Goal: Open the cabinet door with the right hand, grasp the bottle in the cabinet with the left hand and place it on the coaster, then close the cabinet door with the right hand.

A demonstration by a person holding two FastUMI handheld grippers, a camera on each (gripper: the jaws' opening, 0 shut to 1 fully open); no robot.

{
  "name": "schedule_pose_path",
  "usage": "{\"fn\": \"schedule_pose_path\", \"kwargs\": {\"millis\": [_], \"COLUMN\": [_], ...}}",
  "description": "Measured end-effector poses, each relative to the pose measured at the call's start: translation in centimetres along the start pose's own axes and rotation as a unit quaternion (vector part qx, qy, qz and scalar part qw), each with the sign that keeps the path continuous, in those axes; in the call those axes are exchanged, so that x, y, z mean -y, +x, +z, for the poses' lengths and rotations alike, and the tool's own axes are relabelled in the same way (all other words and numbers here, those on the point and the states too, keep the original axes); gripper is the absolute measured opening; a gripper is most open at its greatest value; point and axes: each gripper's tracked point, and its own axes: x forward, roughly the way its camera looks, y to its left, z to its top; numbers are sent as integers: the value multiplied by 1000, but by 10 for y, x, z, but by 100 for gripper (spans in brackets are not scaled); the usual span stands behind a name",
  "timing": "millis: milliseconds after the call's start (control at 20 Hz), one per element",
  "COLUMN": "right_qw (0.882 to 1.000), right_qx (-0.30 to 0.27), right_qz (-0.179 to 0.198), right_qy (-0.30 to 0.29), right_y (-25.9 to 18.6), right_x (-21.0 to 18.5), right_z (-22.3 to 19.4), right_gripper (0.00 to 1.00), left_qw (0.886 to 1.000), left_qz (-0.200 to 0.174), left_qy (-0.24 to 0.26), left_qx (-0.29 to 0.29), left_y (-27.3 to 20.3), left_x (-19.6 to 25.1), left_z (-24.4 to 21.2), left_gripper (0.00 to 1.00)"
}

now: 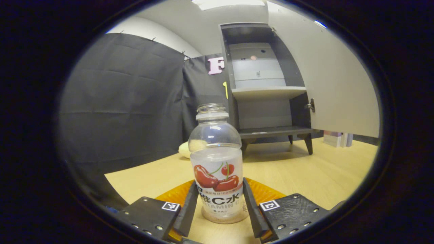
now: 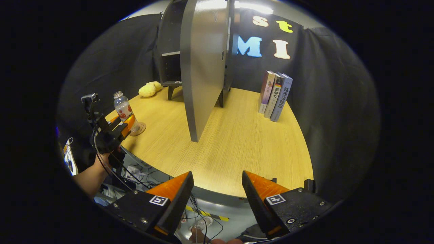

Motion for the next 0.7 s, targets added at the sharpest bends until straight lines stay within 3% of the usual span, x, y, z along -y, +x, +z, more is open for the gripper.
{"fn": "schedule_pose_path", "kwargs": {"millis": [50, 100, 250, 300, 400, 450, 700], "right_qw": [1000, 1000, 1000, 1000, 1000, 999, 999], "right_qx": [4, 6, 2, 3, 2, 0, -11], "right_qz": [3, 5, 10, 13, 18, 20, 29], "right_qy": [-2, -6, -15, -16, -23, -27, -35], "right_y": [-2, -2, 0, -1, 1, 4, 3], "right_x": [-5, -7, -14, -16, -21, -25, -27], "right_z": [2, 3, 2, 3, 4, 3, -3], "right_gripper": [88, 89, 88, 88, 88, 88, 88], "left_qw": [1000, 1000, 1000, 1000, 1000, 1000, 999], "left_qz": [-5, -10, -11, -11, -10, -7, -23], "left_qy": [-3, -6, -6, -9, -12, -15, -34], "left_qx": [8, 5, 6, 5, -4, -5, -15], "left_y": [-2, -4, -3, -3, -2, -3, -2], "left_x": [-1, 0, 1, 2, 2, 0, 4], "left_z": [4, 3, 1, 1, -4, -5, -7], "left_gripper": [71, 64, 77, 72, 72, 79, 79]}}
